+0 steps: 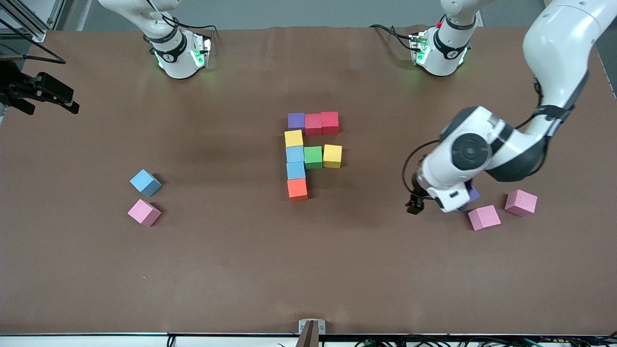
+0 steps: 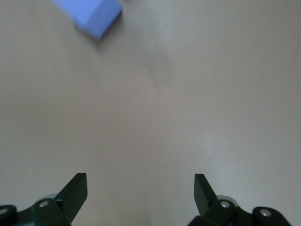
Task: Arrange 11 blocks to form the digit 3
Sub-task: 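Move the left gripper to the purple block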
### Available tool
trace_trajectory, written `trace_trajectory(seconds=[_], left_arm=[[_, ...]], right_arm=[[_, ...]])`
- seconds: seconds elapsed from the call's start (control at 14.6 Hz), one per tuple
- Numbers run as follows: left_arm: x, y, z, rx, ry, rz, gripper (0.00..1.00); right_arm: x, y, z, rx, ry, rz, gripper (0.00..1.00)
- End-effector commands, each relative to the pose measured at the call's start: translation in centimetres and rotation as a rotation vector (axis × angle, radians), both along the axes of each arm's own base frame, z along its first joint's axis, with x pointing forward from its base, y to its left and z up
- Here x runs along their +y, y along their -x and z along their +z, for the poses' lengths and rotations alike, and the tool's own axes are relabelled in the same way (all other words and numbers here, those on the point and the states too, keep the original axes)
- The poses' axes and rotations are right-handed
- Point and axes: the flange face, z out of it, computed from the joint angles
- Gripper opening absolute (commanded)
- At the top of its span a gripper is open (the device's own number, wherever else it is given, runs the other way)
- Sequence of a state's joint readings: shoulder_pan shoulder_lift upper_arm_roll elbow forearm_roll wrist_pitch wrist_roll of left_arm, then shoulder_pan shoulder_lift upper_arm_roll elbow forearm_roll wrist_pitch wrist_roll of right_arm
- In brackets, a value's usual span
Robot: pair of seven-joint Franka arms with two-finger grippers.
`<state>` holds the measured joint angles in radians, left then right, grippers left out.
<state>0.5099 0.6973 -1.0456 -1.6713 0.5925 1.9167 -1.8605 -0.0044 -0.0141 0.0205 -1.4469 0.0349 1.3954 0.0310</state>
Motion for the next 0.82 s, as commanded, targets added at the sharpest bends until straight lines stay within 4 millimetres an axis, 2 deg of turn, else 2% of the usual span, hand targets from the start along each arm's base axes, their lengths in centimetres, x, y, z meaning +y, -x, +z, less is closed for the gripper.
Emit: trace_trajectory(seconds=[0.0,0.27,0.48,0.75], left_arm=[[3.7,-0.5,-0.1,0.037,-0.02,-0.187,1.0],[10.4,-1.1,-0.5,0.098,-0.024,-0.458,1.0],[15.5,-0.6,-2.6,0.133,-0.021,-0.614,1.0],[18.5,1.1,-6.1,0.075,0.019,-0.607,1.0]], right_arm=[[-0.1,0.0,0.0,0.007,0.009,0.008,1.0],[-0.2,0.0,0.0,0.005,0.01,0.006,1.0],[-0.3,0.0,0.1,0.002,0.01,0.004,1.0],[-0.2,0.0,0.1,0.004,0.01,0.004,1.0]])
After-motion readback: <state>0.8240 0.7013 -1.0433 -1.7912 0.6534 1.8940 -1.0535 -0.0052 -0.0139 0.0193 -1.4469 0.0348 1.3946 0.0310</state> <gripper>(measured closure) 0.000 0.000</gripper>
